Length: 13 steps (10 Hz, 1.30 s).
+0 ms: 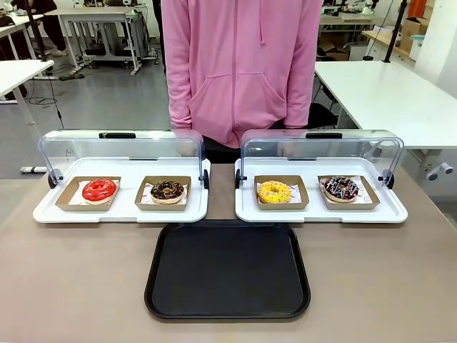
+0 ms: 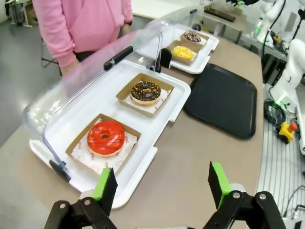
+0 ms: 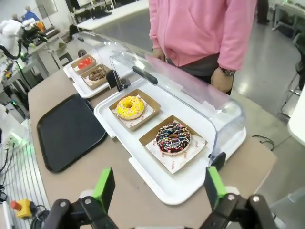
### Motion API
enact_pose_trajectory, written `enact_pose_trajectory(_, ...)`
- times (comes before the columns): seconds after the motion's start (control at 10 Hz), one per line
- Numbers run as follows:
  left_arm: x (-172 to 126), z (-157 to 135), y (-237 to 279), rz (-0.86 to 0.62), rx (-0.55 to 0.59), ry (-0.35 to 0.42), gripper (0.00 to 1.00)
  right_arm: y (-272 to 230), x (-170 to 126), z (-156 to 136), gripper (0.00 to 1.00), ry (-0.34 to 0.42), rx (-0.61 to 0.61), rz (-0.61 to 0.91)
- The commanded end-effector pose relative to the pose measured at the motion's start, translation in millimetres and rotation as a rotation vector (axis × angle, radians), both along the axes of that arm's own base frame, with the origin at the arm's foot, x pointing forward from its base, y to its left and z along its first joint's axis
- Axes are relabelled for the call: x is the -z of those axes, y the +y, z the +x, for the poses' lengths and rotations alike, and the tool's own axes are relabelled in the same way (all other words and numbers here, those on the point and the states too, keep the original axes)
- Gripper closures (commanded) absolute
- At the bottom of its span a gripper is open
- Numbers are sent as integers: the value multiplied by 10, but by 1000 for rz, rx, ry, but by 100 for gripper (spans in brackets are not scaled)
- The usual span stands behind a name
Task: Move the fourth donut from the left to the tray.
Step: Pick up the Paper togo box containing the Donut indicated by the person and place it on the Handle tray.
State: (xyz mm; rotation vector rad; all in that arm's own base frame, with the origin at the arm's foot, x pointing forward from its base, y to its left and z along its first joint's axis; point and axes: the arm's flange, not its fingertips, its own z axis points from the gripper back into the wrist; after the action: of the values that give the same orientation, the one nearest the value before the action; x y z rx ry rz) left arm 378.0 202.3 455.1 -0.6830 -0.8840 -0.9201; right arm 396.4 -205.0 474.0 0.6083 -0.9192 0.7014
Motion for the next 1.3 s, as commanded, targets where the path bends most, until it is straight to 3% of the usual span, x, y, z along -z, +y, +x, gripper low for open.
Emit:
enact_pose_trajectory(0.0,-29,92,-9,-13,23,-30,0,13,-53,62,0,-28,-16,6)
enact_pose_trajectory(0.3,12,72,-22,-22,-4,-60,0,6,-49,75,0,-34,-22,7)
enact_pose_trajectory(0.4,31,79,-33,2,19,-14,0,64,-9,70,0,4,-5,13)
enact_pose_trajectory(1.2,31,79,-33,2,19,-14,0,64,-9,70,0,4,-5,13)
